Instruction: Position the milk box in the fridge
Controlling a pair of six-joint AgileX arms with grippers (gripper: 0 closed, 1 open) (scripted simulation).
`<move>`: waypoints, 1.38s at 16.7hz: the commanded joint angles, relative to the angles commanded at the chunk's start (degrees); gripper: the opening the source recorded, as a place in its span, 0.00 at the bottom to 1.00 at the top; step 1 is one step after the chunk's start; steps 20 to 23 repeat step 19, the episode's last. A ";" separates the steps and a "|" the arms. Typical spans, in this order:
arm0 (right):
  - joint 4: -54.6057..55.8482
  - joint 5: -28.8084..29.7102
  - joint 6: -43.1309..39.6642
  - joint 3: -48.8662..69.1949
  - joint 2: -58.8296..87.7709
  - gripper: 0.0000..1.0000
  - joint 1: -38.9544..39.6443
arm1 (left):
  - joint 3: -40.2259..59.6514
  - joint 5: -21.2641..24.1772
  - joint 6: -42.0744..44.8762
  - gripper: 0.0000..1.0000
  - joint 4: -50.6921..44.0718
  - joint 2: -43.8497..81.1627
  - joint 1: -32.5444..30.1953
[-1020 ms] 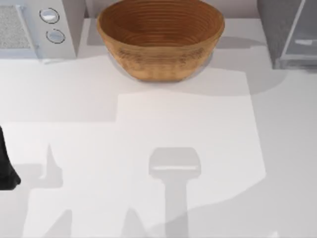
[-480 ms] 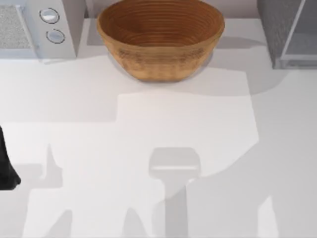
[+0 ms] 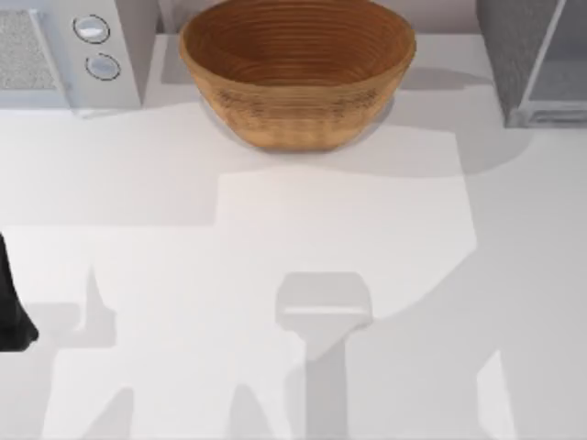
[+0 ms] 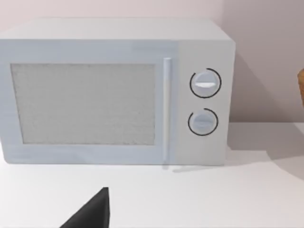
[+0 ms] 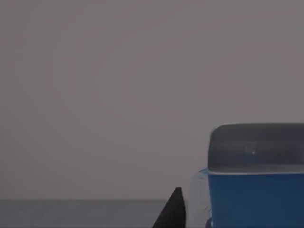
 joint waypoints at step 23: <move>0.00 0.00 0.00 0.00 0.00 1.00 0.00 | 0.00 0.00 0.00 1.00 0.00 0.00 0.00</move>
